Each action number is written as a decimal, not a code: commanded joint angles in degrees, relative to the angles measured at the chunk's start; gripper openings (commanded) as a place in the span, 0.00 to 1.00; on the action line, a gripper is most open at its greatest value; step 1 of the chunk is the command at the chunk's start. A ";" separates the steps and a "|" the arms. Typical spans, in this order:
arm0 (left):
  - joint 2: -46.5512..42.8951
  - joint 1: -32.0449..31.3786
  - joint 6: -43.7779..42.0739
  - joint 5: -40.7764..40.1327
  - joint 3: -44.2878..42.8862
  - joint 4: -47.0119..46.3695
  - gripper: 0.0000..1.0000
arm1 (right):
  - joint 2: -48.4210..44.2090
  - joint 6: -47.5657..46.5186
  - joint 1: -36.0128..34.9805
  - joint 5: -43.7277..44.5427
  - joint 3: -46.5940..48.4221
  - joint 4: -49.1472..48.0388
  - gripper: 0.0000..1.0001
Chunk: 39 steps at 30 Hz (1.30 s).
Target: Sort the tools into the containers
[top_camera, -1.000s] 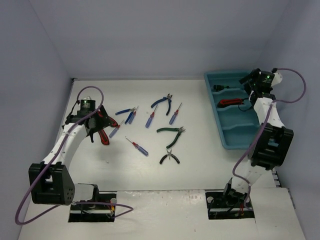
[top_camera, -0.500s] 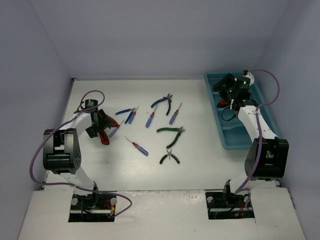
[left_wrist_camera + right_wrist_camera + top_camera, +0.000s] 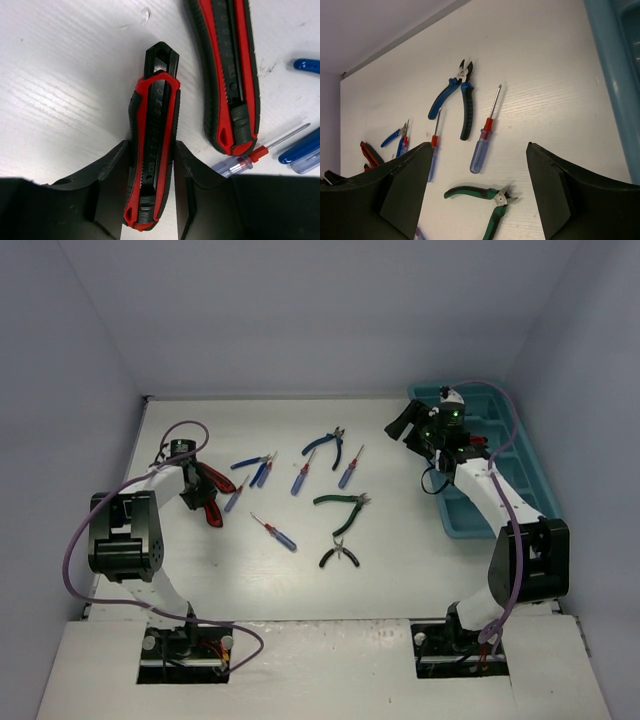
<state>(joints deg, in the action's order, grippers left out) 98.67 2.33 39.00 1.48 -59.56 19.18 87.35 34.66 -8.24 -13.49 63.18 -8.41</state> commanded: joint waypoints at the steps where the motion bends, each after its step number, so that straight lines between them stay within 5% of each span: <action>1: -7.34 0.29 -1.69 2.10 -0.02 1.90 0.13 | -1.09 -1.62 -3.98 -5.13 3.44 -3.20 0.73; 7: -16.95 -1.97 -10.30 13.59 -3.35 0.33 0.13 | 2.66 -2.40 -12.46 -12.50 10.35 -3.28 0.78; 19: -25.93 -18.54 -21.39 27.89 -6.28 -4.82 0.13 | 10.25 -1.80 -25.49 -12.77 21.94 -4.22 0.79; 28: -27.39 -24.83 -20.45 25.86 -7.41 -6.96 0.13 | 12.14 0.23 -30.52 -9.45 21.20 -6.09 0.77; 39: -27.23 -25.79 -18.32 22.31 -7.95 -9.28 0.13 | 10.44 1.20 -32.45 -8.64 16.59 -6.79 0.60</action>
<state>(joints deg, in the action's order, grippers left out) 73.58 -23.27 19.78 25.27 -63.31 16.23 100.88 35.25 -39.81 -22.71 81.37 -10.99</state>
